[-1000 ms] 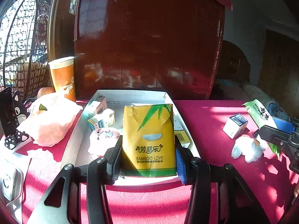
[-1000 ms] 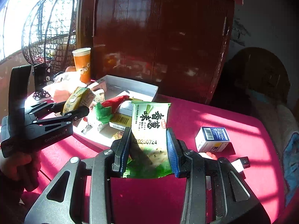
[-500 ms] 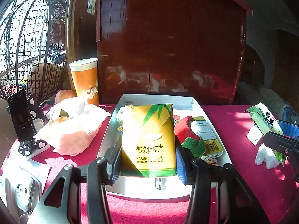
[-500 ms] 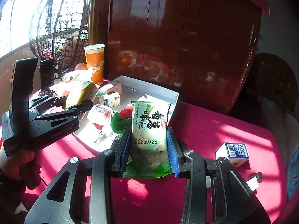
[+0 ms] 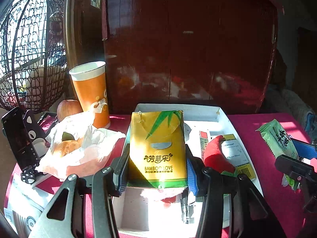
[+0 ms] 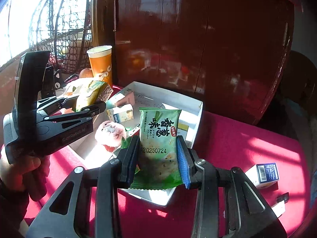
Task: Organize objects
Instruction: 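Lower the tissue pack and snack packet into the tray and open both grippers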
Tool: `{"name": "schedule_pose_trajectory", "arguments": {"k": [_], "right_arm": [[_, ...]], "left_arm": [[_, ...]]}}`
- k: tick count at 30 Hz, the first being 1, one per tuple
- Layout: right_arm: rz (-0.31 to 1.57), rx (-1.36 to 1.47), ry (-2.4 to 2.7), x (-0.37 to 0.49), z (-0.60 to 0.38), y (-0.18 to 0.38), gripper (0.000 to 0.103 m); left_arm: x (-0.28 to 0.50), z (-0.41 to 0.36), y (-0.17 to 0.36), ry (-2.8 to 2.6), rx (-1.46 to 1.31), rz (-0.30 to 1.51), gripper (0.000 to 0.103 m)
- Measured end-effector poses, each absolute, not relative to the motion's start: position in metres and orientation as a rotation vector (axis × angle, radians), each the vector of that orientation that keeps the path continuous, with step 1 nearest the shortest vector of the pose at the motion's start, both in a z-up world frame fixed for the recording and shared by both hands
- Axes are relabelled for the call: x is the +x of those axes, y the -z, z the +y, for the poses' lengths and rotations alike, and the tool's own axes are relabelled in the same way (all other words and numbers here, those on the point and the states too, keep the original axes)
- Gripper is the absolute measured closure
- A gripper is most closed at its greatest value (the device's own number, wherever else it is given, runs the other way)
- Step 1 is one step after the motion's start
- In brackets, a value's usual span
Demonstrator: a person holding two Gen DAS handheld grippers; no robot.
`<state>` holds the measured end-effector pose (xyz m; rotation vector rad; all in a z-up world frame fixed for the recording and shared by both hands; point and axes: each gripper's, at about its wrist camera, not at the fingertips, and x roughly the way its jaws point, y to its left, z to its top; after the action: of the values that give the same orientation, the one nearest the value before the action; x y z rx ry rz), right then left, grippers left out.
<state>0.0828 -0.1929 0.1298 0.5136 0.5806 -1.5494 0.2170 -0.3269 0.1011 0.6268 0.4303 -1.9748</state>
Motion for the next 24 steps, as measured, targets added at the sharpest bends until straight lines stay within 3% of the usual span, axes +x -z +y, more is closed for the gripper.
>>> {"name": "schedule_pose_trajectory", "arguments": {"k": [6,21,22,23,24], "right_arm": [[0.522,0.622,1.566,0.071,-0.223,-0.124,0.067],[0.451,0.798,1.581,0.059,-0.292,-0.093,0.066],[0.445,0.803,1.571,0.061,-0.294,-0.093,0.066],[0.443,0.806,1.559,0.063,-0.294,-0.092,0.064],[0.454,0.806,1.550,0.065,-0.294,-0.091,0.054]], "left_arm": [[0.208,-0.365,-0.101,2.043,0.670,0.555,0.055],[0.195,-0.381,-0.075,2.009,0.723,0.608,0.053],[0.196,-0.381,-0.075,2.017,0.718,0.618,0.052],[0.198,-0.382,-0.074,2.017,0.714,0.625,0.042],[0.199,-0.382,-0.074,1.989,0.709,0.616,0.034]]}}
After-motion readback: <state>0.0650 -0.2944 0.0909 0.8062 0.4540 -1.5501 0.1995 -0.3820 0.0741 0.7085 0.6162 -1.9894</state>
